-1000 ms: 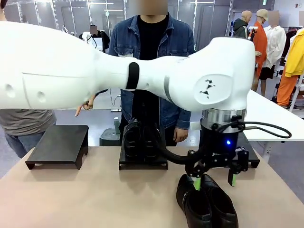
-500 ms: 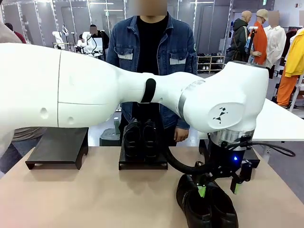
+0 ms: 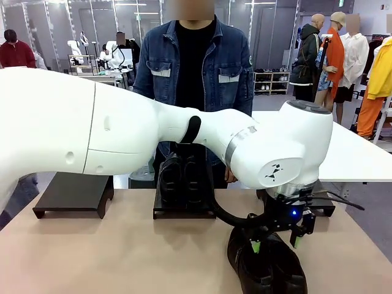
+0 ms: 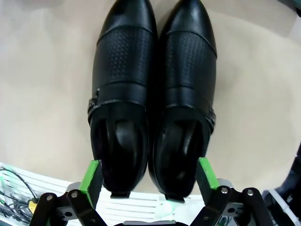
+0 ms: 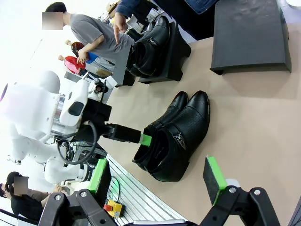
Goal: Place the shoes on the stand as instructed by the person.
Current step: Pick up another pair of Shoes and place it on the Shoes Stand indicated by the person.
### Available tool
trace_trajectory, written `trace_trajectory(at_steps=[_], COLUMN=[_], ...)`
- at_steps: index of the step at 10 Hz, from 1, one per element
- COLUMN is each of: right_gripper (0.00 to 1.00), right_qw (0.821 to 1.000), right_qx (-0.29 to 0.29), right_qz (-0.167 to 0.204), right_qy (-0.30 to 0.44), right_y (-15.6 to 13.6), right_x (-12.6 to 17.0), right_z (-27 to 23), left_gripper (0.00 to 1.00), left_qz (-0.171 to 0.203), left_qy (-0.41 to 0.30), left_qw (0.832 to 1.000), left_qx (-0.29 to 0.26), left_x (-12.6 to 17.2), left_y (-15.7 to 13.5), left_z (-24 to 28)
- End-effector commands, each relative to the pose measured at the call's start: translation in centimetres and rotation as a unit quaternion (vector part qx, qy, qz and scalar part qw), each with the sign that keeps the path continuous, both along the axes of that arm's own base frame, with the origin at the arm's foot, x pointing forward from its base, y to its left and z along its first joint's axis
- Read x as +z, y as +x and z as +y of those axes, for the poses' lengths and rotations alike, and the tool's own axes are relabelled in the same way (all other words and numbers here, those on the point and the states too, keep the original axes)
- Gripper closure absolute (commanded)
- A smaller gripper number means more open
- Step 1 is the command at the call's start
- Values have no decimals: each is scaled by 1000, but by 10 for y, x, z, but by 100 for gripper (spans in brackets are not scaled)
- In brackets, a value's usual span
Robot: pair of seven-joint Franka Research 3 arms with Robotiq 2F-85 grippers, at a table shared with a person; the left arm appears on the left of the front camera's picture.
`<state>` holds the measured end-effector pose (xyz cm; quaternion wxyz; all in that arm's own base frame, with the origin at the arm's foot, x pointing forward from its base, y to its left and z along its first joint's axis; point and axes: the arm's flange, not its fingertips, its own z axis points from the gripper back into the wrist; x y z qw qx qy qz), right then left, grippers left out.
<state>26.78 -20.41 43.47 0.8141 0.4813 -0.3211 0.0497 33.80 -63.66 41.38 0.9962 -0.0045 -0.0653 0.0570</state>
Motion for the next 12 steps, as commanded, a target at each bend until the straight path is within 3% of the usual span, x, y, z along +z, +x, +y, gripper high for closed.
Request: trace_trajectory(at_steps=[1,4,9,10,11,12], right_gripper=[0,0,0,0,0,0], right_qw=[1000,1000,1000,1000,1000,1000], right_qx=[2,2,2,2,2,2], right_qz=[-13,-13,-13,-13,-13,-13], right_qy=[3,3,3,3,3,3], right_y=[0,0,0,0,0,0], right_x=[0,0,0,0,0,0], right_z=[-1,-1,-1,-1,-1,-1], left_gripper=[0,0,0,4,44,63], left_qz=[-20,5,40,43,40,40], left_qy=[15,-15,9,5,5,6], left_qw=[1000,1000,999,999,999,999], left_qx=[17,9,8,6,1,-5], left_x=[-17,-38,-60,-63,-64,-64], left_y=[-1,9,13,13,14,14], left_z=[0,-4,-6,-6,-6,-5])
